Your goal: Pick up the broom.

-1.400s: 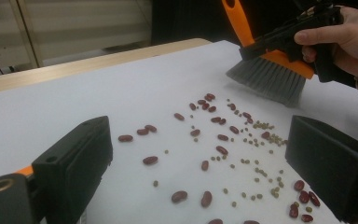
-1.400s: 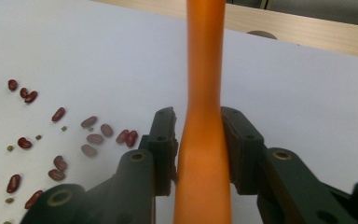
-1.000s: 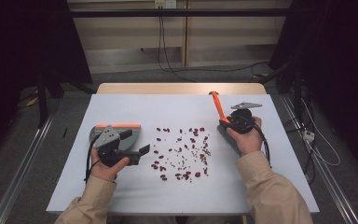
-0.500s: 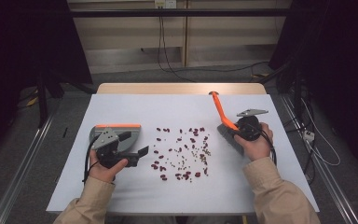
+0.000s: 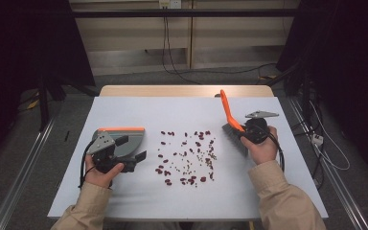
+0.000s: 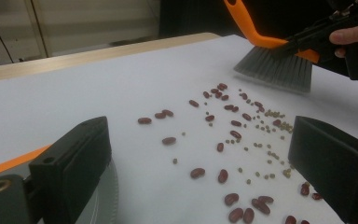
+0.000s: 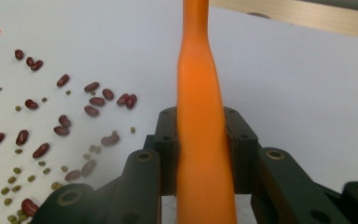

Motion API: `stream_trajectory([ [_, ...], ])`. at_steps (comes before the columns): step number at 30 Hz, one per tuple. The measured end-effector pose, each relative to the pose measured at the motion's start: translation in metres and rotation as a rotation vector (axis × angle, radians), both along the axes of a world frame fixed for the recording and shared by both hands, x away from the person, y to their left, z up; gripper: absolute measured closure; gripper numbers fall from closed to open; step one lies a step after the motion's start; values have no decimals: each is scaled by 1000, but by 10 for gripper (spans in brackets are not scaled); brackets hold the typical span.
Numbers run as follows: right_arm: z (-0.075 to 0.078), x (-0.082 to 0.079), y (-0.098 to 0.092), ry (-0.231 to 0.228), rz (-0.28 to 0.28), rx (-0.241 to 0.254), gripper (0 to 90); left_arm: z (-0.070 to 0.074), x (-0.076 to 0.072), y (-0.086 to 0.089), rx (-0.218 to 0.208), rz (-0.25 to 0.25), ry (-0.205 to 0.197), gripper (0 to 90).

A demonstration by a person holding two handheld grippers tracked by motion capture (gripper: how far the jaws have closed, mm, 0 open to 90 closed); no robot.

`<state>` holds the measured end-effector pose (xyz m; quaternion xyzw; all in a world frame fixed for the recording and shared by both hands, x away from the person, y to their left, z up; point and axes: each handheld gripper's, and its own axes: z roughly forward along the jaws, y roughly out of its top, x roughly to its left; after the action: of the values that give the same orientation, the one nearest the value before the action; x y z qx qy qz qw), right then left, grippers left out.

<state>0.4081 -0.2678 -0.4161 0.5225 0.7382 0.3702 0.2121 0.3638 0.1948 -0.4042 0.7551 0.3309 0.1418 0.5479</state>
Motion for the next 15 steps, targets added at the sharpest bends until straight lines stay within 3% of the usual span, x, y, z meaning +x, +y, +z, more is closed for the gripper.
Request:
stream_trajectory([
  [7, 3, 3, 7, -41, 16, 14, 714, 0, -1, 1, 3, 0, 4, 56],
  [15, 4, 6, 8, -58, 22, 30, 714, -3, -2, 3, 5, -10, 10, 56],
])
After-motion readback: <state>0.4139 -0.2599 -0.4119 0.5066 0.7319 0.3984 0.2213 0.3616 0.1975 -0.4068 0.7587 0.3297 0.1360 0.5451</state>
